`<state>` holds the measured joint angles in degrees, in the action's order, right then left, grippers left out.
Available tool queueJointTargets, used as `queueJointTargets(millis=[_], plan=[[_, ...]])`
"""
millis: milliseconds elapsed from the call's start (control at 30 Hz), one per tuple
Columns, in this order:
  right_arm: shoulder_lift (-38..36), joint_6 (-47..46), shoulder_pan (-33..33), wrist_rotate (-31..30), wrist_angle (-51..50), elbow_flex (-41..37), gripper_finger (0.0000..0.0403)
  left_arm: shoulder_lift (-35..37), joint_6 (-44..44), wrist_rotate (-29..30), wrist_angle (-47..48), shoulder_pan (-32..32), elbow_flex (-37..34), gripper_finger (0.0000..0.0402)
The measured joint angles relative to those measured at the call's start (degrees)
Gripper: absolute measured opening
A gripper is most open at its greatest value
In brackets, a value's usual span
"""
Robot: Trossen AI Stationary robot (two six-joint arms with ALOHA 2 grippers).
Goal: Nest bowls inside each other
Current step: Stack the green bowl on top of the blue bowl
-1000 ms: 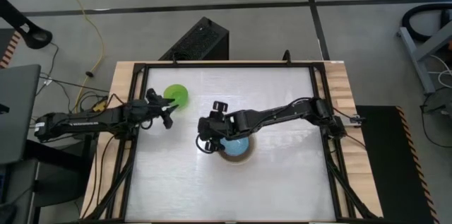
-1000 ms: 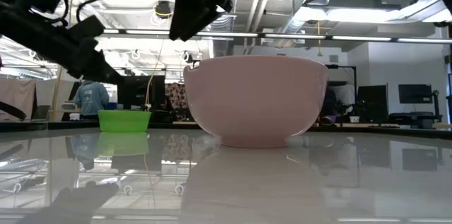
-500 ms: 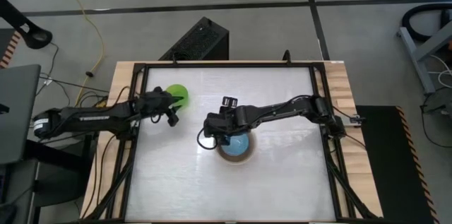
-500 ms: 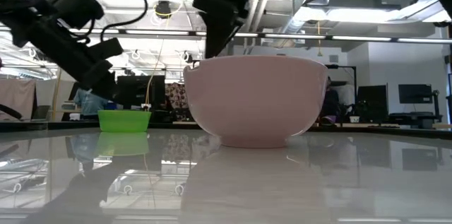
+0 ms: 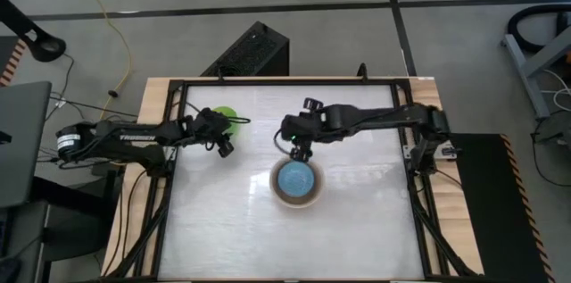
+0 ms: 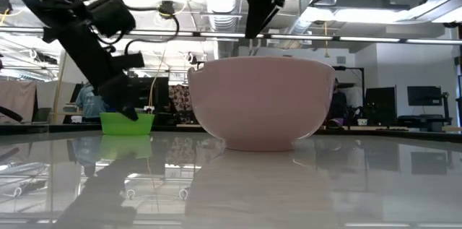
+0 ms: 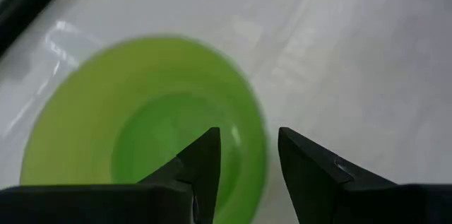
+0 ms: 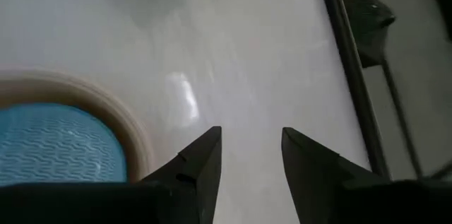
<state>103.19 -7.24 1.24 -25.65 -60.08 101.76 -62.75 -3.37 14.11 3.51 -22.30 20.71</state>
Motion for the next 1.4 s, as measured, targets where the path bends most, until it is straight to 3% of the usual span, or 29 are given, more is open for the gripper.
queueJointTargets(millis=[333,433,567,700,867,933,1067,1233,1400], plan=[[-9.4,1.7,0.4,1.9,13.9,-13.3,0.0165,-5.9,-3.7,-0.4,0.1,-0.6,0.6,0.0123],[-9.8,1.3,1.0,1.8,14.2,-14.7,0.0165,-5.9,-3.9,-1.9,0.6,-0.6,0.6,0.0092],[-9.4,1.6,1.7,5.1,14.3,-15.0,0.0165,-5.9,-2.9,-2.2,1.8,-0.6,0.6,0.002],[-7.9,4.7,2.3,11.1,17.1,-15.0,0.0165,-4.9,-0.8,-7.2,2.1,0.5,0.6,0.0004],[-4.3,11.5,4.1,14.8,21.0,-15.0,0.0165,-0.9,3.4,-20.9,1.6,6.8,1.1,0.0002],[-2.9,15.3,5.2,15.4,22.7,-15.0,0.0165,1.3,3.7,-23.5,1.9,10.6,1.8,0.0001],[-0.1,23.3,7.1,15.2,27.0,-15.0,0.0165,4.2,4.7,-23.9,2.9,18.3,5.4,0.0],[0.9,23.6,8.7,7.7,31.7,-12.8,0.0165,5.0,7.5,-21.5,9.1,24.8,11.6,0.0],[0.7,23.6,9.4,13.6,32.1,-9.2,0.0165,4.9,8.3,-21.1,11.8,29.0,15.4,0.0]])
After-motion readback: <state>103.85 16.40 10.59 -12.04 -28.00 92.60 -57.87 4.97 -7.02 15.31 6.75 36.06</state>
